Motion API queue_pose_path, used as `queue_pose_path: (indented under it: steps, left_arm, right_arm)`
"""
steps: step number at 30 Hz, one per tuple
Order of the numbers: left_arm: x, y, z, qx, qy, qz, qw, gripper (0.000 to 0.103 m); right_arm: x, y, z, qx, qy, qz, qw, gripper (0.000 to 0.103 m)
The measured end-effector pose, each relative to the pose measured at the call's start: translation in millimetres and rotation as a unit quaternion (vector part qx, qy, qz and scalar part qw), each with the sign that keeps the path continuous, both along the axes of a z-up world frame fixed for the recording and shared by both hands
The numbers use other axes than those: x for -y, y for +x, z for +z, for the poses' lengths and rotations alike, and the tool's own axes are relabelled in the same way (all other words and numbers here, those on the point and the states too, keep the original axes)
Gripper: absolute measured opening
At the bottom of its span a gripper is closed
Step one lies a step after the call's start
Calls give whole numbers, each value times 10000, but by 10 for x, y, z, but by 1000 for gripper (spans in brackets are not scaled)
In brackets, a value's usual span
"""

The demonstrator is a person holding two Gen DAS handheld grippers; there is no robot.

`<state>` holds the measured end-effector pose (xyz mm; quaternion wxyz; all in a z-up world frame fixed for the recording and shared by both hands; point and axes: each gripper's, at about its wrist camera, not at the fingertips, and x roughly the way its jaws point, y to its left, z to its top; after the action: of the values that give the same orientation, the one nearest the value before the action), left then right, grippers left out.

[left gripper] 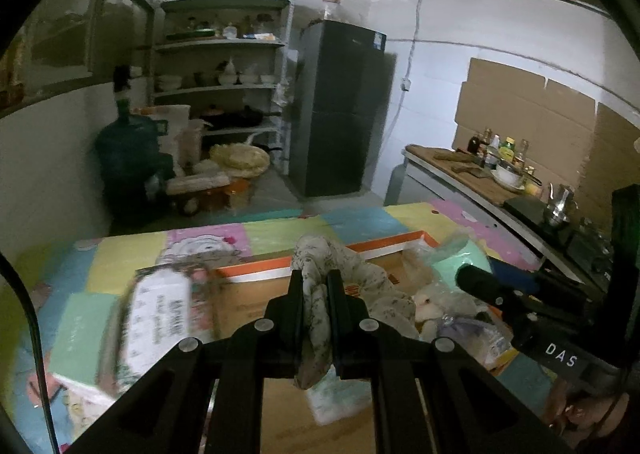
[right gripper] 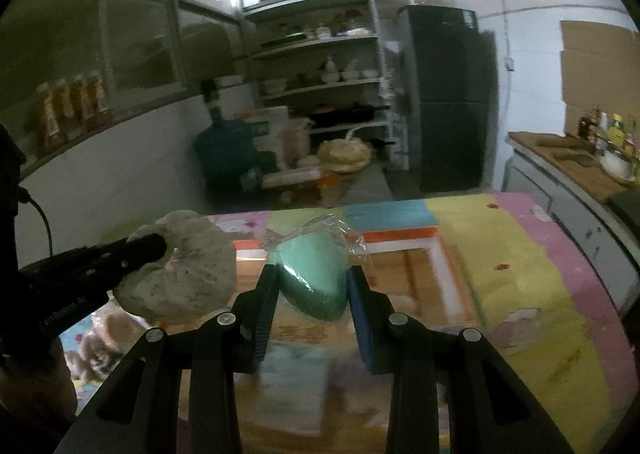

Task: Organize soft objects
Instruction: 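Carry the scrunchie and green soap over the box lid with both tools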

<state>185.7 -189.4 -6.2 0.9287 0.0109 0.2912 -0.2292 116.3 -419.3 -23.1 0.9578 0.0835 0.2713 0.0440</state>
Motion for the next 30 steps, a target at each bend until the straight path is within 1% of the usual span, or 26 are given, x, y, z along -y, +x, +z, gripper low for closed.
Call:
queue_pose_path:
  steps: [3,7,14,17,25,30]
  left_arm:
    - [152,89,-38,-57,55,-78,9999,11]
    - [307,186,-93,-156,81,-150,9997,11]
    - [508,348,-187,-315,108,-163,9993,11]
    - [528,414,-218,-365,111,-154,9992,11]
    - [696,568,-361,-580,246,-105,9980,11]
    - [766,651,-445,-695,334,-57,9970,11]
  right_arm:
    - [188,24,-32,-53,1,-141,9999,36]
    - [351,98,-68,-152,11,-199,9997,36]
    - [455,306,-113,-260,-83,-224,9994,36]
    - [491,385,-146,-316,-89,-226,9992,36]
    - [607,632,-260,-544,32,-216,9983,36]
    - [639,766,-337,-692,26,-164,9975,36]
